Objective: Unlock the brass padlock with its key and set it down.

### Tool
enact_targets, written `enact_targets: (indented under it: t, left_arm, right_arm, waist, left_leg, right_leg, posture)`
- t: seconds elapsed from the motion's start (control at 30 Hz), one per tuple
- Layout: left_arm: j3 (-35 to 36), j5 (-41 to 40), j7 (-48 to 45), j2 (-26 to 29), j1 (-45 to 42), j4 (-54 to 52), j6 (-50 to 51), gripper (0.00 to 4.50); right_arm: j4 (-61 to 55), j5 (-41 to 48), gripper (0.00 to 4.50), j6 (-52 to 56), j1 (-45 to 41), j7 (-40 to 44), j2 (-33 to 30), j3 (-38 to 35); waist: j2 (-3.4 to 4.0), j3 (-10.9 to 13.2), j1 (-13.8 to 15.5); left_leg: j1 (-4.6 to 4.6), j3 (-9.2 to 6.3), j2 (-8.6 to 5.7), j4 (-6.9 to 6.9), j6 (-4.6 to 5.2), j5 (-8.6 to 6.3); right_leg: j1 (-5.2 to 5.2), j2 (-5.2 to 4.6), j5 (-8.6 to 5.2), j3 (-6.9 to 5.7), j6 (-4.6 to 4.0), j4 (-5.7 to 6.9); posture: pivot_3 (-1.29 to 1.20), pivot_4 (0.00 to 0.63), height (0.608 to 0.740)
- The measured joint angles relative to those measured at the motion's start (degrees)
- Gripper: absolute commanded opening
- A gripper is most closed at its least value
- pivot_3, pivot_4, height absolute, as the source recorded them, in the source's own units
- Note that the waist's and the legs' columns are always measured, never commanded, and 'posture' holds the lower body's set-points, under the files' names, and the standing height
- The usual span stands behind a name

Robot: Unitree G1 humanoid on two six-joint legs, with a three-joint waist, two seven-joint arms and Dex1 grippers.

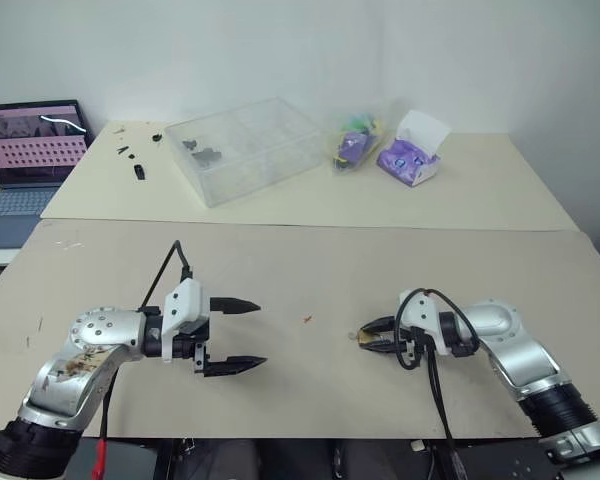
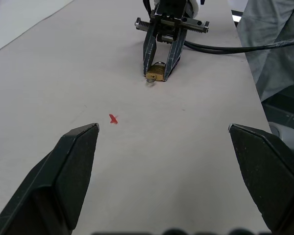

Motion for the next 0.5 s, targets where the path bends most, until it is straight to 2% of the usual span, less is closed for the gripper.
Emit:
enact_targets:
  t: [0.13, 0.27, 0.37, 0.5]
  left_arm:
    - [-0.01, -0.11, 0.70, -0.10, -0.50, 0.00, 0.46, 4.50]
    - [0.42, -0.95, 0.74, 0.29, -2.41, 0.54, 3.22, 4.50]
    - [1.07, -2.09, 0.81, 0.43, -3.88, 0.99, 4.97, 4.50]
    - [1.60, -3.66, 1.14, 0.69, -6.85, 1.26, 8.34, 4.50]
  right_arm:
    - [-8.18, -0.05, 0.91, 5.53, 1.51, -2.98, 0.56, -0.06]
    - [-24.09, 0.96, 0.91, 14.30, -0.72, -7.43, 1.03, -0.60]
    - [-29.32, 1.00, 0.91, 18.76, -3.23, -9.60, 2.34, -0.10]
    - [-33.75, 0.80, 0.91, 24.80, -5.95, -11.62, 4.22, 4.07]
  waist:
    - [0.05, 0.03, -0.37]
    - [0.06, 0.05, -0.23]
    - [0.06, 0.05, -0.08]
    - [0.05, 0.05, 0.07]
  left_leg:
    - [-0.13, 0.03, 0.02, 0.00, 0.00, 0.00]
    - [-0.12, -0.03, 0.04, 0.00, 0.00, 0.00]
    - [-0.13, -0.02, 0.03, 0.00, 0.00, 0.00]
    - [-0.21, -0.02, -0.01, 0.01, 0.00, 0.00]
  right_leg:
    - [-0.19, 0.01, 0.00, 0.03, 0.00, 0.07]
    - [-0.19, 0.06, 0.00, 0.00, 0.01, 0.12]
    - [-0.16, 0.04, -0.01, -0.01, 0.00, 0.07]
    - [-0.18, 0.02, -0.01, -0.01, -0.01, 0.03]
  posture:
    - [0.00, 0.150, 0.740]
    - [0.00, 0.150, 0.740]
    - [0.00, 0.150, 0.740]
    - [0.00, 0.150, 0.740]
